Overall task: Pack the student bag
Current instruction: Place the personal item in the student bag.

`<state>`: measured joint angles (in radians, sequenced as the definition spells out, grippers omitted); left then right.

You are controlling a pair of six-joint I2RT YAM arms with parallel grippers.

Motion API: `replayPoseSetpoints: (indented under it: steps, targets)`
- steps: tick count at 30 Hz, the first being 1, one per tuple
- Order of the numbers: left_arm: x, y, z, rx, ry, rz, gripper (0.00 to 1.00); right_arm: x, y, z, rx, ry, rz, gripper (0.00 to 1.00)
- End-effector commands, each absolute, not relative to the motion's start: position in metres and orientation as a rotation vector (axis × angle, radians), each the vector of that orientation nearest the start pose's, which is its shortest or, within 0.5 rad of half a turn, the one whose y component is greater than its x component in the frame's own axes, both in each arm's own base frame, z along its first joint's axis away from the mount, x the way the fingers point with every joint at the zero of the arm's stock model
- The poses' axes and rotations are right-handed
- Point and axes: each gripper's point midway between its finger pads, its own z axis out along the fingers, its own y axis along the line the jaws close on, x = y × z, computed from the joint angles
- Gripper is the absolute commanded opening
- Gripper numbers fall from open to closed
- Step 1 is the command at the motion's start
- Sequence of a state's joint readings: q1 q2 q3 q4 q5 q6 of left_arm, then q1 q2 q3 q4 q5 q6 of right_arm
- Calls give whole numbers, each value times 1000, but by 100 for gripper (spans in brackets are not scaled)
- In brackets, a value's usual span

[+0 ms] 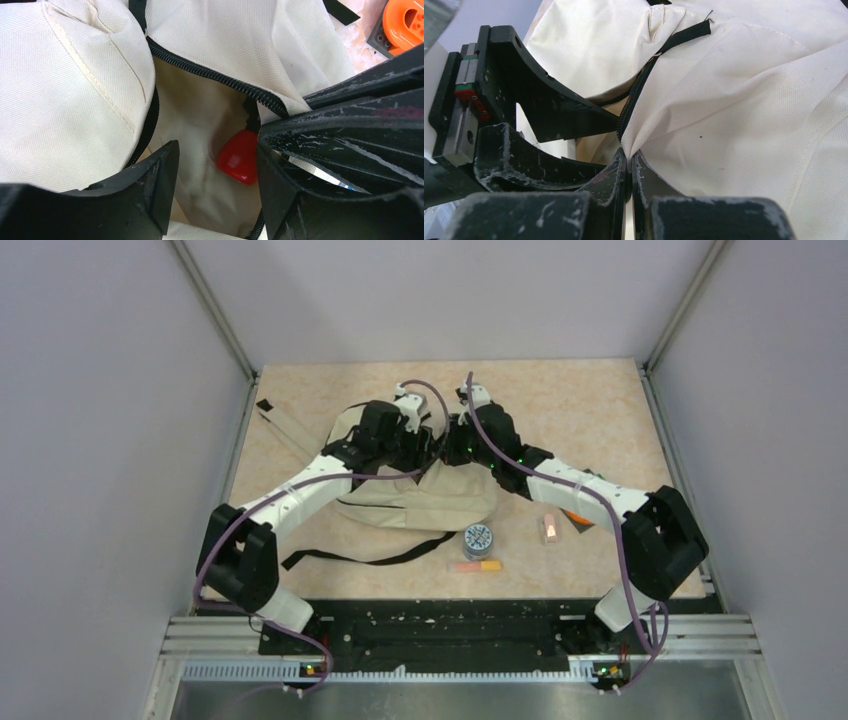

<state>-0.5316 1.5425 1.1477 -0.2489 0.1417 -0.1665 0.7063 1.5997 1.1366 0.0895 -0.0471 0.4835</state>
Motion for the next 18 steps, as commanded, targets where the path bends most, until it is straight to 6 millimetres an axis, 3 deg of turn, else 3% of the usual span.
replayPoseSetpoints:
  steps: [1,7,12,18]
  targets:
    - [359,-246,185,473,2115,-563,63,362,345,249,-241,1865,900,0]
    - [340,-233,214,495,1981,-559,66,363,343,247,-239,1872,882,0]
    - [305,-223,240,570,1857,-590,67,365,341,244,-240,1880,854,0]
    - [251,-240,229,650,1914,-616,69,370,337,239,-255,1901,795,0]
